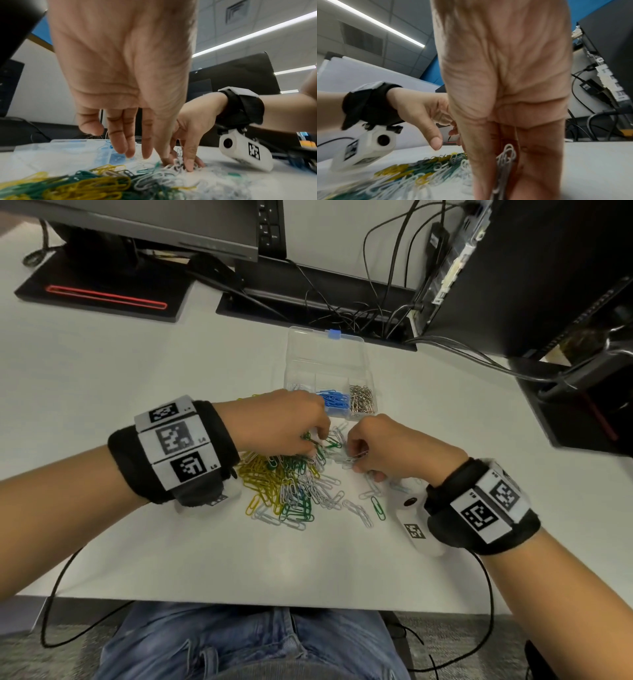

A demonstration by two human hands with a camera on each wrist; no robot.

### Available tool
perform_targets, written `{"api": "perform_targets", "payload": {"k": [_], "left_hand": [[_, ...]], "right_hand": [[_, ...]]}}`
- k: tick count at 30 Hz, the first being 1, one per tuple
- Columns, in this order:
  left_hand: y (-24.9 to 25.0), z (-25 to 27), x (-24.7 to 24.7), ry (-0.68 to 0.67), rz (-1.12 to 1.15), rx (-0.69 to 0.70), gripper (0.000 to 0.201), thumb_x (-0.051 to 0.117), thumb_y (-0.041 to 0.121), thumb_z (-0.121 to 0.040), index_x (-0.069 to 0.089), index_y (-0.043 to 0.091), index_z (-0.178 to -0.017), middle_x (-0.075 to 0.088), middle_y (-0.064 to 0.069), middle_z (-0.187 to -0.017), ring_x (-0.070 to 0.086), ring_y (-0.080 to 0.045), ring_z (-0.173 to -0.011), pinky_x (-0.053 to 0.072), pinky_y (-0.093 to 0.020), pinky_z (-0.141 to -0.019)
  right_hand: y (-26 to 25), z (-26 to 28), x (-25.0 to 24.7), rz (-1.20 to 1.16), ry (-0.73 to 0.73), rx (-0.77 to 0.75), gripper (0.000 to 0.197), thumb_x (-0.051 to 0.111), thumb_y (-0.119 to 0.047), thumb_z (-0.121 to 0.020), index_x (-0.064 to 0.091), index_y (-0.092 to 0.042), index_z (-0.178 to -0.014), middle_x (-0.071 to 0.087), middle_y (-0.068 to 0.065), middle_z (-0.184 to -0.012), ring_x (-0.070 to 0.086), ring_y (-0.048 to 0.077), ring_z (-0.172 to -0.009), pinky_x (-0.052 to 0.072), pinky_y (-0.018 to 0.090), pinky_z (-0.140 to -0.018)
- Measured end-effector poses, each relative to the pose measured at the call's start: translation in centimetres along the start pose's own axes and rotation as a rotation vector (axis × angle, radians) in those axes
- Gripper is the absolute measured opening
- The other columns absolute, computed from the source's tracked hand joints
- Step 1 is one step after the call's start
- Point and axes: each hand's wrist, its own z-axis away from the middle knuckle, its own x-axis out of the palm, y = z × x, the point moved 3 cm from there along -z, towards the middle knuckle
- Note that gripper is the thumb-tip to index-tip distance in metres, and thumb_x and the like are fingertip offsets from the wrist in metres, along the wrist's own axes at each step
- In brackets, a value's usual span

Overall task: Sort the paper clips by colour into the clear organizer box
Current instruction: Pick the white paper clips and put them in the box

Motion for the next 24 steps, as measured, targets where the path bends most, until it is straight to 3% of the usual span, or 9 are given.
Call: {"api": "perform_targets", "payload": {"k": [3, 5, 7, 9, 11, 13, 18, 22, 24], "left_hand": [[0.0, -0.5, -0.5, 0.106, 0.102, -0.007, 0.026, 0.064, 0.03, -0.088, 0.065, 0.02, -0.111, 0.053, 0.007, -0.094, 0.045, -0.006, -0.079, 0.033, -0.019, -0.065], [-0.2, -0.8, -0.7, 0.146, 0.15, -0.019, 0.024, 0.066, 0.028, -0.087, 0.066, 0.018, -0.108, 0.06, 0.006, -0.095, 0.045, -0.004, -0.073, 0.031, -0.016, -0.06], [-0.3, -1.0, -0.6, 0.129, 0.165, -0.02, 0.027, 0.067, 0.028, -0.086, 0.065, 0.019, -0.111, 0.063, 0.002, -0.101, 0.049, -0.007, -0.076, 0.035, -0.018, -0.063], [-0.3, -0.9, -0.2, 0.021, 0.131, 0.005, 0.038, 0.066, 0.032, -0.086, 0.061, 0.021, -0.122, 0.059, 0.0, -0.109, 0.053, -0.014, -0.092, 0.043, -0.026, -0.076], [-0.2, -0.4, 0.5, -0.121, 0.033, 0.027, 0.047, 0.063, 0.037, -0.087, 0.054, 0.025, -0.132, 0.052, -0.001, -0.12, 0.048, -0.018, -0.109, 0.043, -0.036, -0.09], [-0.4, 0.4, 0.9, -0.16, -0.032, 0.026, 0.048, 0.061, 0.039, -0.089, 0.051, 0.028, -0.135, 0.047, 0.0, -0.128, 0.042, -0.016, -0.117, 0.04, -0.036, -0.095], [-1.6, 2.1, 0.1, -0.046, 0.087, -0.026, 0.047, 0.064, 0.034, -0.087, 0.053, 0.026, -0.133, 0.047, 0.0, -0.129, 0.042, -0.015, -0.119, 0.036, -0.028, -0.099], [-3.3, 3.1, -0.7, -0.027, 0.08, -0.15, 0.051, 0.065, 0.034, -0.086, 0.051, 0.023, -0.134, 0.051, -0.002, -0.124, 0.047, -0.017, -0.112, 0.038, -0.028, -0.096], [-3.8, 3.5, -0.8, -0.045, 0.075, -0.187, 0.051, 0.066, 0.035, -0.085, 0.052, 0.022, -0.133, 0.052, -0.003, -0.118, 0.049, -0.018, -0.106, 0.041, -0.03, -0.092]], "right_hand": [[0.5, -0.1, -0.8, -0.132, 0.038, 0.004, 0.018, 0.067, 0.002, -0.083, 0.058, -0.012, -0.075, 0.062, 0.01, -0.089, 0.069, 0.02, -0.058, 0.059, 0.031, -0.057], [0.6, 0.1, -1.5, -0.191, 0.095, 0.002, 0.017, 0.07, 0.003, -0.08, 0.061, -0.01, -0.075, 0.061, 0.009, -0.081, 0.069, 0.021, -0.058, 0.06, 0.032, -0.058], [0.7, 0.2, -2.1, -0.236, 0.129, 0.003, 0.011, 0.07, 0.003, -0.08, 0.063, -0.006, -0.078, 0.063, 0.01, -0.076, 0.07, 0.021, -0.057, 0.06, 0.032, -0.059], [0.7, 0.2, -2.7, -0.293, 0.171, 0.008, 0.01, 0.07, 0.003, -0.08, 0.063, -0.004, -0.079, 0.064, 0.011, -0.073, 0.069, 0.017, -0.052, 0.057, 0.024, -0.054], [0.3, 0.0, -3.6, -0.37, 0.232, 0.009, 0.004, 0.069, 0.003, -0.08, 0.066, 0.001, -0.081, 0.066, 0.016, -0.073, 0.067, 0.015, -0.05, 0.056, 0.02, -0.052], [-0.6, -0.5, -4.7, -0.442, 0.3, 0.0, 0.007, 0.07, 0.003, -0.08, 0.066, 0.007, -0.084, 0.067, 0.021, -0.077, 0.067, 0.018, -0.054, 0.057, 0.021, -0.052], [-3.4, -3.9, -6.0, -0.454, 0.326, 0.031, 0.009, 0.071, 0.004, -0.079, 0.064, 0.006, -0.084, 0.065, 0.02, -0.074, 0.069, 0.026, -0.06, 0.06, 0.034, -0.061], [-4.9, -6.6, -5.9, -0.44, 0.278, 0.065, 0.023, 0.065, 0.005, -0.079, 0.062, 0.009, -0.101, 0.063, 0.016, -0.082, 0.064, 0.02, -0.059, 0.054, 0.022, -0.051], [-5.2, -7.3, -6.0, -0.456, 0.289, 0.077, 0.026, 0.067, 0.005, -0.077, 0.062, 0.01, -0.102, 0.063, 0.016, -0.081, 0.065, 0.02, -0.059, 0.053, 0.022, -0.05]]}}
